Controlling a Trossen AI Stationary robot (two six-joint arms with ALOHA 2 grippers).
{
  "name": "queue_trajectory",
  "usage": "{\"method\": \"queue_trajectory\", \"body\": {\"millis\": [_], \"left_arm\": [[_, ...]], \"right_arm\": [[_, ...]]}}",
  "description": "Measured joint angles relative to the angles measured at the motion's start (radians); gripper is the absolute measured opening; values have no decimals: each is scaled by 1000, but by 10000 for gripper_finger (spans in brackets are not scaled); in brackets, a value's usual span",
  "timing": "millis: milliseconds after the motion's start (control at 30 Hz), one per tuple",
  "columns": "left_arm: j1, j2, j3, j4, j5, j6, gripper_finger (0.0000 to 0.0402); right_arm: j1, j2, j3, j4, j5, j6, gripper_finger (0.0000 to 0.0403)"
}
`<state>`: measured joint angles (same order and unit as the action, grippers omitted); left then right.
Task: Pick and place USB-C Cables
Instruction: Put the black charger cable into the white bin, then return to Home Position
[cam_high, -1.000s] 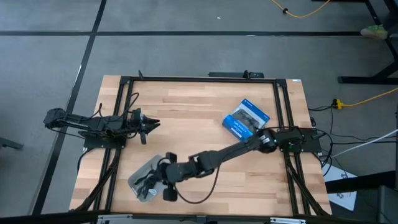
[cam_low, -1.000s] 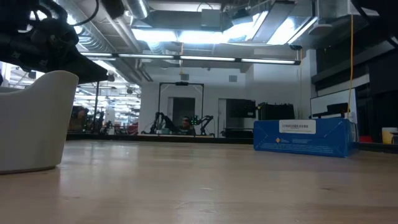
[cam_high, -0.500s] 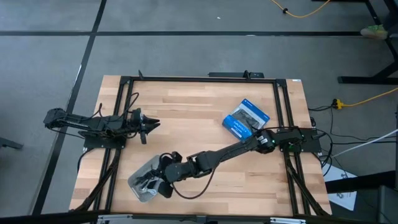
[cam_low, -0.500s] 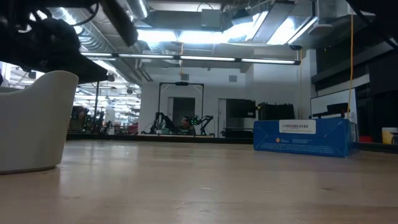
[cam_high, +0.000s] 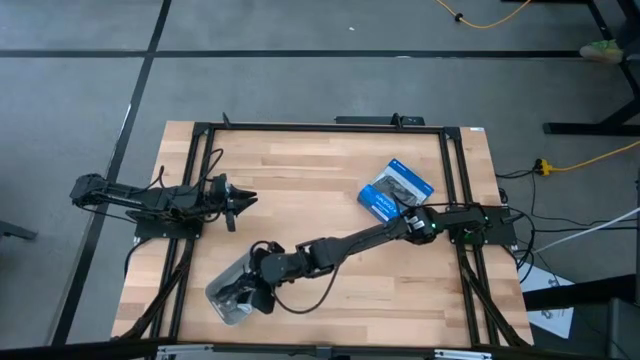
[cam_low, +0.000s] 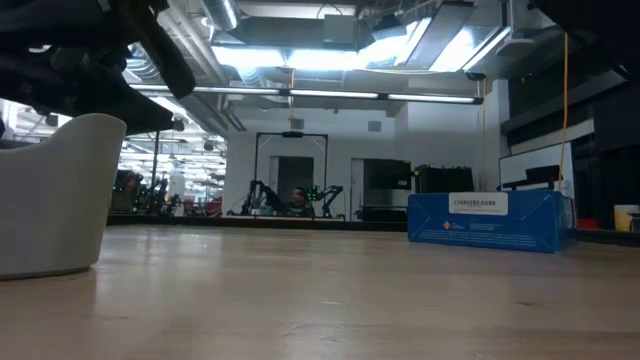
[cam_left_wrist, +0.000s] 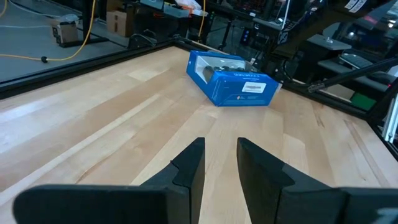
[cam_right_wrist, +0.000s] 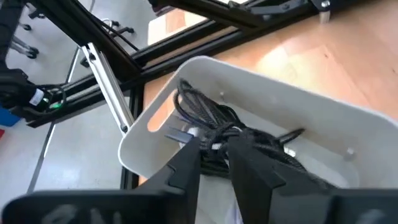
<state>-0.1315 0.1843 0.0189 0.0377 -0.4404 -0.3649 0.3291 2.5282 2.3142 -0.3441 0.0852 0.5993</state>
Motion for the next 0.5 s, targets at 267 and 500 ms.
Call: {"method": "queue_trajectory", "body": {"millis": [267,500], "left_arm": [[0,0,0,0,0,0,86],[0,0,0,0,0,0,86]], "right_arm": [[-9,-3,0,40,-27,-4,93],[-21,-77,0,-21,-226,-112,93]]}}
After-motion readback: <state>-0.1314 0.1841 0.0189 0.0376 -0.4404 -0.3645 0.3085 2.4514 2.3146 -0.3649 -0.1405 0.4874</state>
